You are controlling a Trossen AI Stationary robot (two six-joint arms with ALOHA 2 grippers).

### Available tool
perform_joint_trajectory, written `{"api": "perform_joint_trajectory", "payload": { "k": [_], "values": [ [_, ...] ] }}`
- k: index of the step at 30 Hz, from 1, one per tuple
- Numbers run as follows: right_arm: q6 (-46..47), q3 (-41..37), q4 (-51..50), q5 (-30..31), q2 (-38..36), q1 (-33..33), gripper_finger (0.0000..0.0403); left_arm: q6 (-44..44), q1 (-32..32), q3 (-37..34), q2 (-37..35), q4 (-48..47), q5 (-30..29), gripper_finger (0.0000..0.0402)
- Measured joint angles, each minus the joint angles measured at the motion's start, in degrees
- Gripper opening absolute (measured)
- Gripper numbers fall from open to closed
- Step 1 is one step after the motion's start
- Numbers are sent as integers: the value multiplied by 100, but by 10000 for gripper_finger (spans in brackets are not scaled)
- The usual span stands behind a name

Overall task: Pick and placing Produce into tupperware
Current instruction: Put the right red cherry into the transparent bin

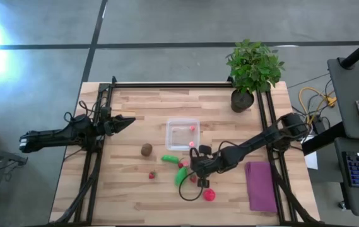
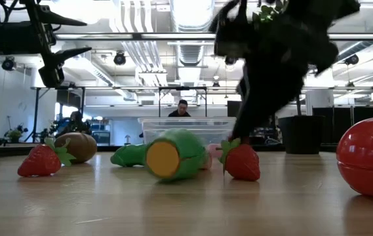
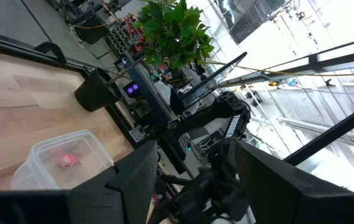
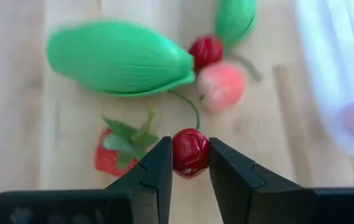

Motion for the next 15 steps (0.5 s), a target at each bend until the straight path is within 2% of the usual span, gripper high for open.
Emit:
{"api": "perform_joint_trajectory", "payload": {
  "k": [5, 9, 12, 15],
  "values": [
    [-4, 454, -1144, 876, -366, 0, 85, 0, 1, 0, 0, 0, -1, 201],
    [-70, 841, -1406, 1657, -703, -88, 90, 0, 1, 0, -2, -1, 1, 201],
    [-71, 1081, -1426, 1710, -712, -409, 93, 0, 1, 0, 0, -1, 1, 201],
    [-101, 1170, -1403, 1460, -542, -908, 93, 0, 1, 0, -2, -2, -1, 201]
  ]
}}
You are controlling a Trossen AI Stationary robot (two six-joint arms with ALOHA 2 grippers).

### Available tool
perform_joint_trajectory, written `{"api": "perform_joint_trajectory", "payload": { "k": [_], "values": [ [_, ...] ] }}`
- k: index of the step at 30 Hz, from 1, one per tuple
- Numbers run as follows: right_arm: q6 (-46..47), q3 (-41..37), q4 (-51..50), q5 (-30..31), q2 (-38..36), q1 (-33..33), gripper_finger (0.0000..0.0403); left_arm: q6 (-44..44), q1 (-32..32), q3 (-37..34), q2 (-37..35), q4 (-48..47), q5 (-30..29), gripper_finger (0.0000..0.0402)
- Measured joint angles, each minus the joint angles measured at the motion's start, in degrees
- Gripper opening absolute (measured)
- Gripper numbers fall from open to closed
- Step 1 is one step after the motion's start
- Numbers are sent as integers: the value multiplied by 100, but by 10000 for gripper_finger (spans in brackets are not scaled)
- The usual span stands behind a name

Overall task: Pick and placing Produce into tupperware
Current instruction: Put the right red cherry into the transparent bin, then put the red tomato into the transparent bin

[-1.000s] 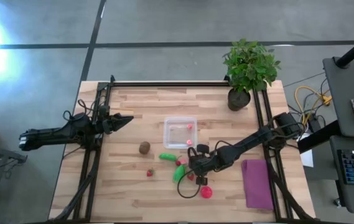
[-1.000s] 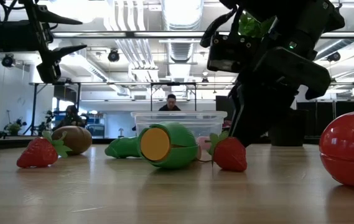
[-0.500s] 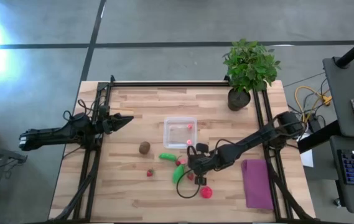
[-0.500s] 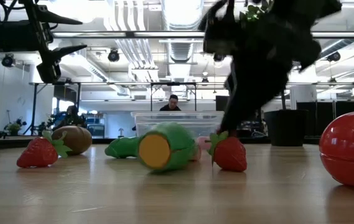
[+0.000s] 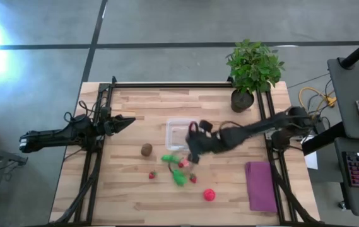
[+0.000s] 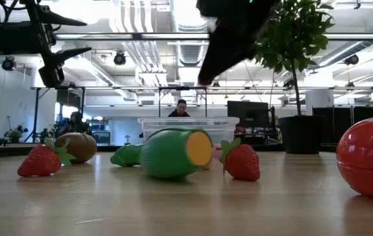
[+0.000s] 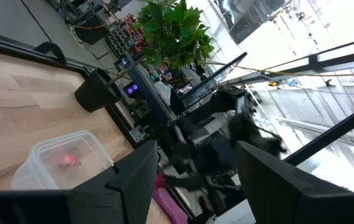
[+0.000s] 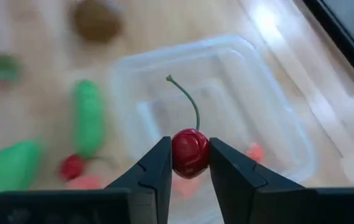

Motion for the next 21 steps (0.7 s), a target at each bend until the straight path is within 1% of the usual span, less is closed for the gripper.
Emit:
{"api": "perform_joint_trajectory", "payload": {
  "k": [3, 6, 8, 11, 14, 21],
  "values": [
    [-115, 7, -22, -434, 215, -442, 93, 0, -1, 0, -4, 3, 1, 201],
    [-351, 7, -10, -946, 331, -646, 93, 0, 0, 0, -1, 6, 0, 201],
    [-409, 11, 7, -1087, 358, -651, 93, 0, -2, 0, 2, 4, 2, 201],
    [-374, 11, -10, -1093, 366, -591, 100, 0, 0, 0, 0, 4, 0, 201],
    [-290, 11, -8, -1053, 366, -526, 124, 0, 0, -1, 2, 4, 0, 201],
    [256, 14, -289, -1090, 366, -497, 209, 0, -1, -1, 2, 4, 1, 201]
  ]
}}
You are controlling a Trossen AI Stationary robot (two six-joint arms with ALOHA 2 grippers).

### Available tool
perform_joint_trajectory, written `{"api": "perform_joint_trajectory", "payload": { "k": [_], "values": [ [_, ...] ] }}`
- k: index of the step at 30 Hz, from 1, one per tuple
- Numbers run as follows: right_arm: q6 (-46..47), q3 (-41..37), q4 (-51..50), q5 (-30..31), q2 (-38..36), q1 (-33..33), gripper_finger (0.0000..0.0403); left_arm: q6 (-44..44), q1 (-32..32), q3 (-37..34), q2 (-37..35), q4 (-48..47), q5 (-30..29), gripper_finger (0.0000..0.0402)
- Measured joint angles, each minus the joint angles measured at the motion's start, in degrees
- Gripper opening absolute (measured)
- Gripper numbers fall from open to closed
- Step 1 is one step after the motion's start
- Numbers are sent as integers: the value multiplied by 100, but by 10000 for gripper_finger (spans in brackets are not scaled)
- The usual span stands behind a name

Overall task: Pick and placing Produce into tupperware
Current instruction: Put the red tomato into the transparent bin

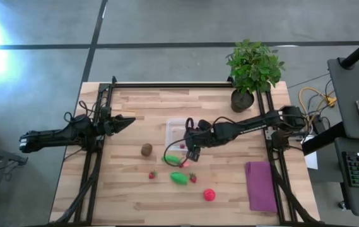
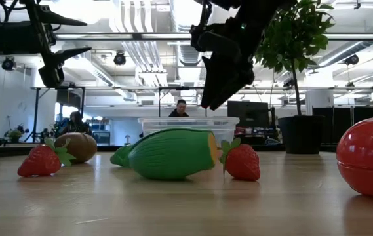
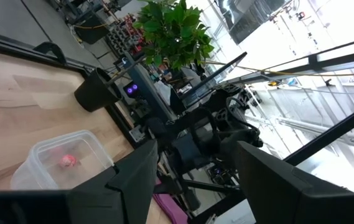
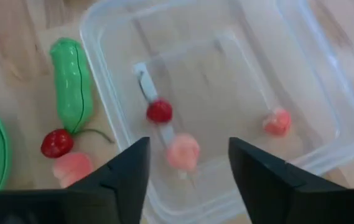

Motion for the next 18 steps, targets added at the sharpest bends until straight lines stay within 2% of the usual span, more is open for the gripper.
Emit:
{"api": "perform_joint_trajectory", "payload": {
  "k": [5, 12, 15, 18],
  "values": [
    [-307, 54, -35, -154, -244, 415, 238, 0, 0, 1, 0, 0, -1, 201],
    [-399, -3, -922, 415, -426, 1842, 236, 0, 1, 1, -2, 0, -2, 201],
    [-18, -68, -842, 868, -424, 2554, 235, 0, 1, -1, -2, 0, -1, 201],
    [673, -94, -873, 1001, -345, 2988, 235, 0, -2, 1, 0, 0, 1, 201]
  ]
}}
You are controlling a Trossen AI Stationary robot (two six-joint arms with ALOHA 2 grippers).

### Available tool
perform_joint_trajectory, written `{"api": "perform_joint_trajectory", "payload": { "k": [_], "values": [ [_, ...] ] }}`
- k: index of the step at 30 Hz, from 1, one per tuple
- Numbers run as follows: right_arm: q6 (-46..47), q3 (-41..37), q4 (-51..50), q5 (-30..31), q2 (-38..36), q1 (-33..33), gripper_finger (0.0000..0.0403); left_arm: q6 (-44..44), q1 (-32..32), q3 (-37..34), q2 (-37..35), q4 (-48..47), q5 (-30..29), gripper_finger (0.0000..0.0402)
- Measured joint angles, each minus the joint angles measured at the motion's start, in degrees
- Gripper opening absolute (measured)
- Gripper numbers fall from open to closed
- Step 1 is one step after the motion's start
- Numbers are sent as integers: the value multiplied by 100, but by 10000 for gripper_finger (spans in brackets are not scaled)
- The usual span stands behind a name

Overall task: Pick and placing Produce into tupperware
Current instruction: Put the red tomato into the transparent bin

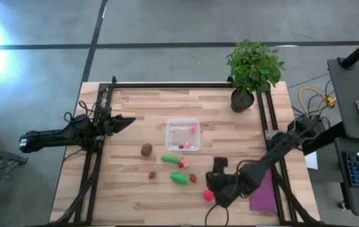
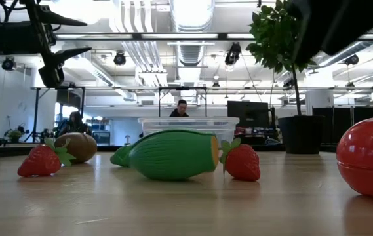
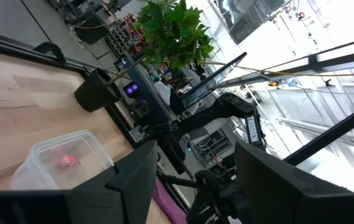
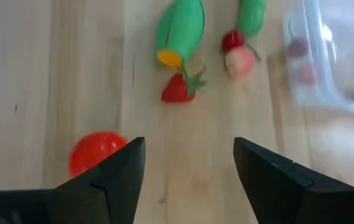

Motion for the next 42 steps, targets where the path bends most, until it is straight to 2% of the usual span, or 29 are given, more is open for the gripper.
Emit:
{"api": "perform_joint_trajectory", "payload": {
  "k": [6, 10, 12, 18, 22, 25, 32, 42],
  "values": [
    [884, -56, 51, -134, 312, 184, 235, 0, 2, 0, 0, 2, 0, 201],
    [788, -61, 538, -817, 546, 198, 235, 0, 2, 0, -3, -2, 0, 201],
    [752, -44, 608, -918, 616, 270, 235, 0, 2, 0, -9, 2, 0, 201],
    [1026, -104, 625, -938, 655, 491, 235, 0, 2, 0, 0, -5, -2, 201],
    [1117, -254, 624, -645, 656, 515, 235, 0, 2, -1, -2, -4, -1, 201],
    [1179, -345, 632, -645, 658, 517, 238, 0, 2, 0, 0, -1, -1, 201],
    [1159, -350, 692, -640, 658, 518, 272, 0, 1, 0, 0, -2, -1, 201],
    [718, -630, 1519, -645, 658, 439, 308, 0, 2, -2, 0, -4, -2, 201]
  ]
}}
